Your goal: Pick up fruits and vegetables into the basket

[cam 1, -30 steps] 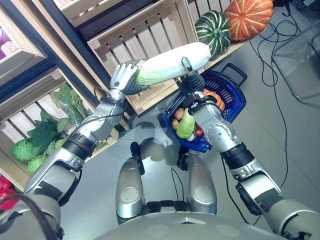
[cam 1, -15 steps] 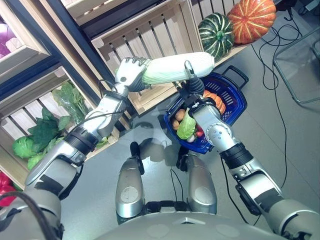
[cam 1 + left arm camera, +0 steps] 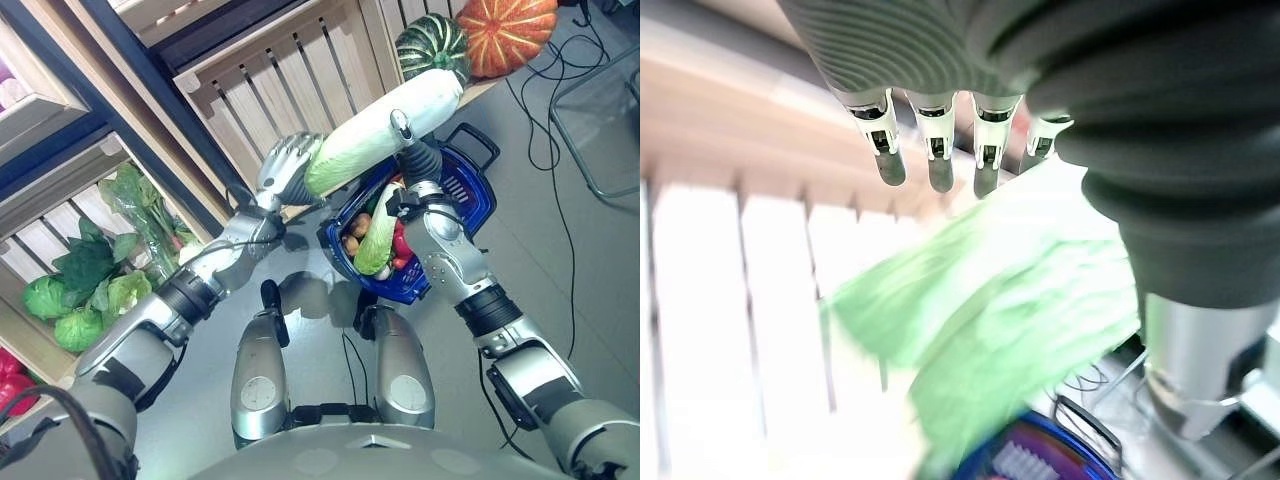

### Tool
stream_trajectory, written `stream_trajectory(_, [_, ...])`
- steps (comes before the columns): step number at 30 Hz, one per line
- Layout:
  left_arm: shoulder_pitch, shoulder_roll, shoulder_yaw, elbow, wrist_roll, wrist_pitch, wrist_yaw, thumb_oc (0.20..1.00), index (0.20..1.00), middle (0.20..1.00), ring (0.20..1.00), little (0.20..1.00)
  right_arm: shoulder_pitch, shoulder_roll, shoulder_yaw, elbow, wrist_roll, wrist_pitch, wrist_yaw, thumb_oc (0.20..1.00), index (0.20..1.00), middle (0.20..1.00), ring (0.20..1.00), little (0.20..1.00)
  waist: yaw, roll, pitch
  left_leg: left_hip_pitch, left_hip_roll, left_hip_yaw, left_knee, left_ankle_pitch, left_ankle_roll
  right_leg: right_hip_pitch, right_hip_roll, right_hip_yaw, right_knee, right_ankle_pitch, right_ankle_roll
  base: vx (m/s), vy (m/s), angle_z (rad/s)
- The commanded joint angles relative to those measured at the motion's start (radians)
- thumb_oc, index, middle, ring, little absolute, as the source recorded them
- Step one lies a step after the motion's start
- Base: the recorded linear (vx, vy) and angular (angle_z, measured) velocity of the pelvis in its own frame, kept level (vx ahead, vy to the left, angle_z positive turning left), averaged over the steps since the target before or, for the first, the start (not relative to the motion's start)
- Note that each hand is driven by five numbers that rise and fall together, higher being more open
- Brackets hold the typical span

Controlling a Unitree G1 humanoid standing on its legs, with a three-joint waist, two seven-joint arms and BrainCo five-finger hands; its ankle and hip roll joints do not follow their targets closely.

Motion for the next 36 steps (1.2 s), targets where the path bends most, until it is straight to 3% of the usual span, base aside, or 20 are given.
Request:
stream_trajectory(1, [0.149,0.000,0.034,-0.019,-0.266,-0.070,-0.060,1.000,1.000,1.000,1.000,1.000,-0.090,-0.070,-0.209,-0.215,-0.100,-0.165,-0.048,0.200,0.200,0.200,0.200,0.200,-0.023,0.027,0.042,0.004,-0.019,0.020,0.084,-0.143,0.021,0.052,-0.020,0.019,-0.060,0.007,0.076,-0.08,-0.030,-0.03])
stream_trajectory(6, [0.289,-0.007,0.121,-0.034,-0.481,-0.138,-0.222,1.000,1.000,1.000,1.000,1.000,-0.002,-0.190,-0.338,-0.294,-0.205,-0.161,-0.102,0.200,0.200,0.200,0.200,0.200,-0.043,0.041,0.042,-0.058,-0.016,0.025,0.082,-0.135,0.021,-0.021,-0.015,0.020,-0.035,-0.002,0.066,-0.08,-0.042,-0.01])
stream_trajectory(10, [0.344,-0.004,0.126,-0.048,-0.579,-0.138,-0.297,1.000,1.000,1.000,1.000,1.000,0.035,-0.259,-0.380,-0.313,-0.271,-0.131,-0.151,0.200,0.200,0.200,0.200,0.200,-0.056,0.051,0.042,-0.090,-0.013,0.033,0.075,-0.125,0.020,-0.066,-0.011,0.026,-0.016,-0.009,0.061,-0.05,-0.018,-0.03])
stream_trajectory(14, [0.401,-0.020,0.103,-0.033,-0.685,-0.093,-0.385,1.000,1.000,1.000,1.000,1.000,0.048,-0.337,-0.401,-0.280,-0.304,-0.076,-0.208,0.200,0.200,0.200,0.200,0.200,-0.065,0.070,0.042,-0.146,-0.014,0.040,0.070,-0.109,0.020,-0.141,-0.005,0.035,0.014,-0.019,0.054,-0.05,-0.032,-0.04])
stream_trajectory(19, [0.433,-0.051,0.086,0.010,-0.769,-0.014,-0.444,1.000,1.000,1.000,1.000,1.000,0.038,-0.358,-0.388,-0.224,-0.345,-0.009,-0.233,0.200,0.200,0.200,0.200,0.200,-0.063,0.087,0.042,-0.185,-0.018,0.040,0.064,-0.096,0.020,-0.193,-0.001,0.038,0.033,-0.023,0.051,-0.01,-0.038,-0.02])
stream_trajectory(20, [0.452,-0.067,0.077,0.033,-0.787,-0.003,-0.438,1.000,1.000,1.000,1.000,1.000,0.030,-0.365,-0.372,-0.200,-0.332,0.006,-0.233,0.200,0.200,0.200,0.200,0.200,-0.059,0.095,0.042,-0.184,-0.022,0.028,0.069,-0.115,0.011,-0.196,-0.001,0.049,0.048,-0.049,0.059,0.03,-0.042,-0.02])
stream_trajectory(22, [0.456,-0.077,0.079,0.050,-0.803,0.002,-0.437,1.000,1.000,1.000,1.000,1.000,0.014,-0.368,-0.362,-0.182,-0.317,0.022,-0.235,0.200,0.200,0.200,0.200,0.200,-0.057,0.103,0.042,-0.216,-0.023,0.039,0.060,-0.085,0.019,-0.230,-0.002,0.040,0.046,-0.027,0.048,0.00,0.000,0.00])
stream_trajectory(23, [0.475,-0.088,0.078,0.072,-0.815,0.009,-0.436,1.000,1.000,1.000,1.000,1.000,0.014,-0.366,-0.353,-0.157,-0.315,0.038,-0.235,0.200,0.200,0.200,0.200,0.200,-0.054,0.113,0.042,-0.209,-0.028,0.027,0.065,-0.108,0.009,-0.232,-0.003,0.054,0.068,-0.059,0.056,0.00,0.000,0.00])
stream_trajectory(25, [0.488,-0.103,0.083,0.111,-0.814,0.007,-0.416,1.000,1.000,1.000,1.000,1.000,0.001,-0.365,-0.344,-0.113,-0.309,0.071,-0.232,0.200,0.200,0.200,0.200,0.200,-0.048,0.132,0.042,-0.228,-0.034,0.029,0.060,-0.099,0.008,-0.262,-0.008,0.057,0.086,-0.067,0.054,0.03,0.019,-0.05])
stream_trajectory(28, [0.507,-0.116,0.098,0.157,-0.830,-0.020,-0.380,1.000,1.000,1.000,1.000,1.000,-0.029,-0.374,-0.326,-0.021,-0.303,0.144,-0.211,0.200,0.200,0.200,0.200,0.200,-0.035,0.172,0.042,-0.262,-0.044,0.030,0.059,-0.084,0.003,-0.316,-0.020,0.068,0.120,-0.078,0.049,0.00,0.045,0.06])
stream_trajectory(36, [0.533,-0.116,0.164,0.221,-0.929,-0.083,-0.357,1.000,1.000,1.000,1.000,1.000,-0.117,-0.395,-0.294,0.228,-0.254,0.213,-0.110,0.200,0.200,0.200,0.200,0.200,0.000,0.257,0.042,-0.307,-0.058,0.023,0.035,-0.044,-0.013,-0.395,-0.045,0.076,0.168,-0.092,0.035,0.01,0.049,0.05])
